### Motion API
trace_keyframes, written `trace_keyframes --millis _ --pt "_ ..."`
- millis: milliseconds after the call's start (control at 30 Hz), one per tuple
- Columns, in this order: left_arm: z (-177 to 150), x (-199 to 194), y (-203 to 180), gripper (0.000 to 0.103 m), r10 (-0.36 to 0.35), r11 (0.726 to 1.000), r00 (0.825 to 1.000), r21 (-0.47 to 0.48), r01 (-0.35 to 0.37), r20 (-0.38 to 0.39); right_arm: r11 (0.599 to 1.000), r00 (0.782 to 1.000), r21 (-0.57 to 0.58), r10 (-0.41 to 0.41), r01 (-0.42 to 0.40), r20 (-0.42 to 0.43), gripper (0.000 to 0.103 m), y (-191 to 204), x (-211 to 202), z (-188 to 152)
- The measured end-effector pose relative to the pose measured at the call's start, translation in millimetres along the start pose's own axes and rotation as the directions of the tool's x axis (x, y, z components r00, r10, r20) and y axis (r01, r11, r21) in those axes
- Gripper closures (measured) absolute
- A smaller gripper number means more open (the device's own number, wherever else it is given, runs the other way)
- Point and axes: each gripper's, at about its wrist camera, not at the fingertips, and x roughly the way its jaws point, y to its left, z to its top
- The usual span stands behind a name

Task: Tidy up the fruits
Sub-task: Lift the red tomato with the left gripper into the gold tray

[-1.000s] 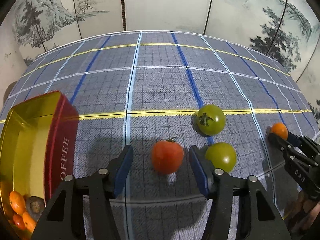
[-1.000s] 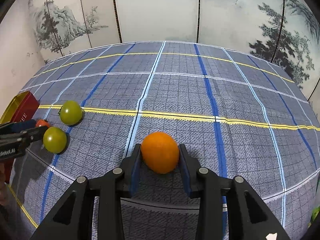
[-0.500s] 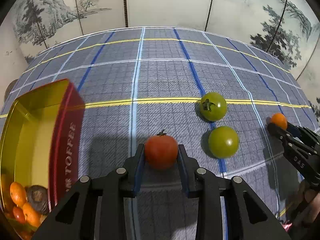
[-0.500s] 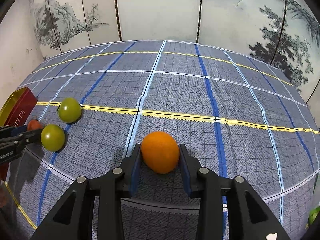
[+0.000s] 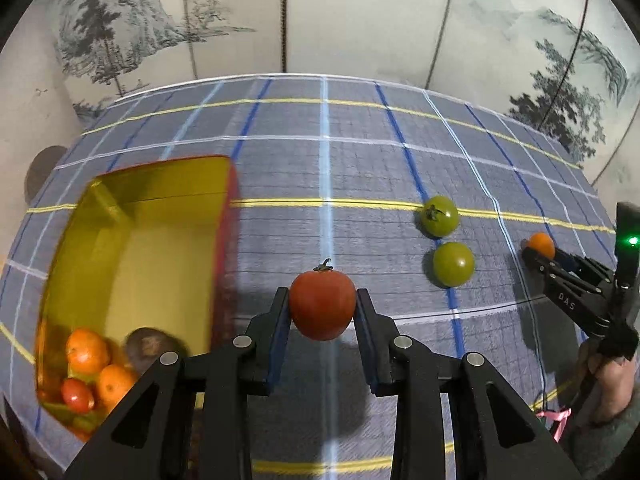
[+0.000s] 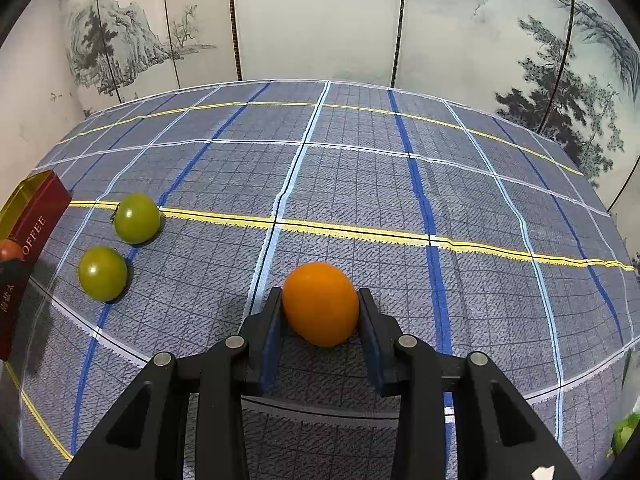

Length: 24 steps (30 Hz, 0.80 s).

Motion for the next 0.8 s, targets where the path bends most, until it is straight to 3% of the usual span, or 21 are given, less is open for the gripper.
trace_keyframes --millis 300,800 --pt "-9 -20 61 0.07 0.091 0.994 0.996 -0.062 -0.09 0.012 1.0 1.0 -0.001 -0.001 0.001 0.0 0.069 1 -1 -1" --pt "-15 4 127 0.07 0.195 0.971 0.98 -0.134 -0.199 -0.042 1.0 1.0 -0.001 -0.002 0.002 0.0 0.069 1 -1 0"
